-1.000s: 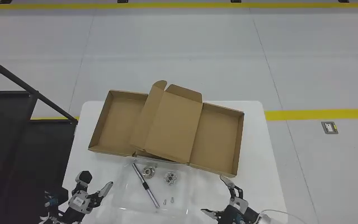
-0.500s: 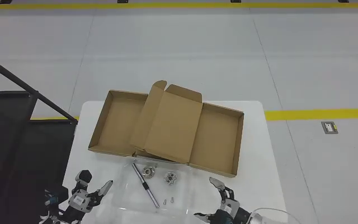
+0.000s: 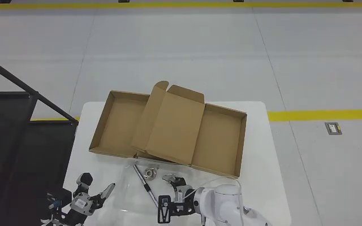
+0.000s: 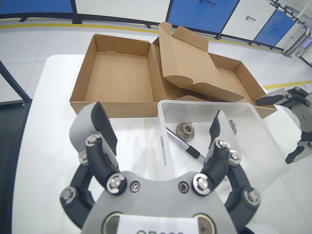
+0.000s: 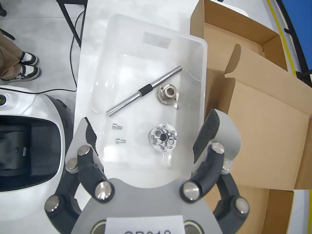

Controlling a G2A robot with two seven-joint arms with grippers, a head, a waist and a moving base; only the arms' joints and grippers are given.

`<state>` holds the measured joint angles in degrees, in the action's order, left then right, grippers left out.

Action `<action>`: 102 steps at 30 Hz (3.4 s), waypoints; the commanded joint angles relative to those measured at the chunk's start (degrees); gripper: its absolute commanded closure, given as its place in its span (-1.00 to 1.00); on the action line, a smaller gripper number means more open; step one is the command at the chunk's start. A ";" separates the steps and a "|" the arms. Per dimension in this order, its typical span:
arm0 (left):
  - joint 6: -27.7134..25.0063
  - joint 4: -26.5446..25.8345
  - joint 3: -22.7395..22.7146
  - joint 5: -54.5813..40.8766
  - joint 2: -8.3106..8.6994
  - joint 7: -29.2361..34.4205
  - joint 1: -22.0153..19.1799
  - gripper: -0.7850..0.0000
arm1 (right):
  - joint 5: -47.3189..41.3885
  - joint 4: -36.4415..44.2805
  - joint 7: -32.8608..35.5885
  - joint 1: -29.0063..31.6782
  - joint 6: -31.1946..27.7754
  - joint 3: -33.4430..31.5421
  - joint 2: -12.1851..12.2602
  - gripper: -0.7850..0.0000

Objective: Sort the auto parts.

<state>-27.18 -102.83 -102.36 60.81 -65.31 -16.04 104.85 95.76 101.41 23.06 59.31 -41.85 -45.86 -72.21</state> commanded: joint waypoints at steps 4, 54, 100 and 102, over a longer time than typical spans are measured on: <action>0.00 0.00 0.00 0.00 0.00 0.00 0.00 -1.00 | 0.17 0.13 -0.05 0.17 0.03 -0.04 0.02 -1.00; 0.00 0.00 0.00 0.00 0.00 0.00 0.00 -1.00 | -5.07 -7.57 24.95 -13.76 -2.31 10.67 -8.07 1.00; 0.00 0.00 0.00 0.00 0.00 0.00 0.00 -1.00 | -22.81 -48.11 17.49 -29.85 28.34 -13.05 -8.89 1.00; 0.00 0.00 0.00 0.00 0.00 0.00 0.00 -1.00 | -22.83 -50.94 17.11 -31.20 28.49 -12.19 -9.34 1.00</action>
<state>-27.19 -102.83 -102.37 60.81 -65.31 -16.04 104.85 72.76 52.30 40.37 28.90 -13.63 -58.51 -81.31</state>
